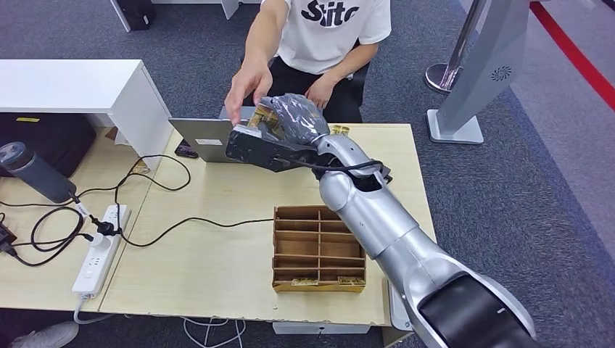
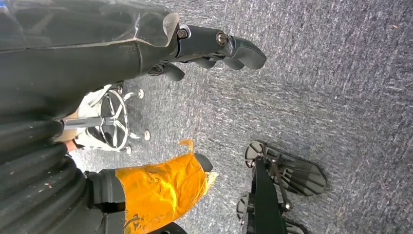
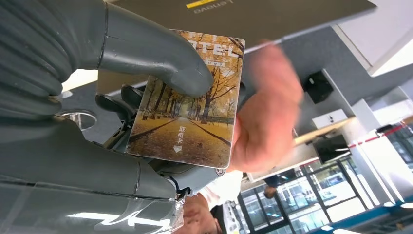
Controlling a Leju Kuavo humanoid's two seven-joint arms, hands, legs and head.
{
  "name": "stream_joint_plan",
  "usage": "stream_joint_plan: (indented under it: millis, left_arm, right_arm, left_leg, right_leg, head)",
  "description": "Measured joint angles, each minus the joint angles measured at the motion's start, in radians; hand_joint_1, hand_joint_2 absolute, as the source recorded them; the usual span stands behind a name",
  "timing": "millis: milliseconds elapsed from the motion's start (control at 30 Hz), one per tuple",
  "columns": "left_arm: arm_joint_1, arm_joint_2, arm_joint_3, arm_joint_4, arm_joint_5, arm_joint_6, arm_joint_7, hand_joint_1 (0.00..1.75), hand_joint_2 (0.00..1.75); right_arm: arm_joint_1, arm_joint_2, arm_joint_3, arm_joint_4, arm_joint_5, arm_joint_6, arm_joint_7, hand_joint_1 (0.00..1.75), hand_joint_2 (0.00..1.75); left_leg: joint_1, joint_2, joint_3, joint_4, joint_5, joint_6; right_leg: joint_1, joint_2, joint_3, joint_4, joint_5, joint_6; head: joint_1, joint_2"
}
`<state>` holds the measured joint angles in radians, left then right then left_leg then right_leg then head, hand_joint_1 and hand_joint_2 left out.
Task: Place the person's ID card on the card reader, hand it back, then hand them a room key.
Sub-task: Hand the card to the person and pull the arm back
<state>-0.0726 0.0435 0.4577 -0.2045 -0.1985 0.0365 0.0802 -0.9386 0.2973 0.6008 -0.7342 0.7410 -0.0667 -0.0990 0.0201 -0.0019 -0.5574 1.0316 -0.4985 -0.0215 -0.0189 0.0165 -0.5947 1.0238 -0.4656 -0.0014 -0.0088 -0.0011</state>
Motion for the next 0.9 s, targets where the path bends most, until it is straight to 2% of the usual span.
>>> stream_joint_plan:
  millis: [33, 133, 167, 367, 533, 767, 900]
  left_arm:
    - [0.000, 0.000, 0.000, 0.000, -0.002, 0.000, 0.000, 0.00, 1.75]
    - [0.000, 0.000, 0.000, 0.000, -0.005, 0.003, 0.000, 0.00, 1.75]
    - [0.000, 0.000, 0.000, 0.000, -0.006, 0.004, 0.000, 0.00, 1.75]
    - [0.001, 0.000, 0.000, 0.000, -0.005, 0.008, 0.002, 0.00, 1.75]
    - [0.003, 0.000, 0.001, 0.000, 0.001, 0.016, 0.005, 0.00, 1.75]
    - [0.013, -0.004, 0.022, 0.000, 0.019, 0.038, 0.014, 0.00, 1.75]
    - [0.019, -0.009, 0.042, 0.000, 0.031, 0.050, 0.016, 0.00, 1.75]
  right_arm:
    - [0.000, 0.007, -0.002, 0.015, 0.011, -0.006, 0.004, 1.42, 1.75]
    - [-0.001, 0.021, -0.019, 0.051, 0.036, -0.023, 0.015, 0.21, 1.75]
    - [-0.001, 0.025, -0.025, 0.059, 0.040, -0.027, 0.017, 0.00, 1.75]
    - [0.001, 0.039, -0.061, 0.075, 0.014, -0.026, 0.010, 0.00, 1.75]
    - [0.018, 0.047, -0.115, 0.010, -0.025, -0.018, -0.015, 0.00, 1.75]
    - [0.135, 0.038, -0.151, -0.281, -0.006, 0.018, -0.069, 0.00, 1.75]
    - [0.246, -0.006, -0.119, -0.487, 0.059, 0.010, -0.110, 0.00, 1.75]
  left_leg:
    - [0.000, 0.000, 0.000, 0.000, 0.000, 0.000]
    - [0.000, 0.000, 0.000, 0.000, 0.000, 0.000]
    - [0.000, 0.000, 0.000, 0.000, 0.000, 0.000]
    - [0.000, 0.000, 0.000, 0.000, 0.000, 0.000]
    - [0.000, 0.000, -0.001, 0.000, 0.000, 0.000]
    - [0.000, 0.000, -0.001, 0.000, 0.000, 0.000]
    - [0.000, 0.000, -0.001, 0.000, -0.001, 0.000]
  right_leg:
    - [0.000, 0.000, 0.000, 0.000, 0.000, 0.000]
    - [0.000, 0.000, 0.000, 0.000, 0.000, 0.000]
    - [0.000, 0.000, 0.000, 0.000, 0.000, 0.000]
    - [0.000, 0.000, -0.001, 0.000, 0.000, 0.000]
    - [0.000, 0.000, -0.001, 0.000, 0.000, 0.000]
    - [0.000, 0.000, -0.002, -0.001, 0.000, 0.000]
    - [0.000, -0.001, -0.002, -0.001, 0.000, 0.000]
  head:
    - [0.000, 0.000]
    - [0.000, 0.000]
    - [0.000, 0.000]
    - [0.000, 0.000]
    - [0.000, 0.000]
    - [0.000, 0.000]
    - [0.000, 0.000]
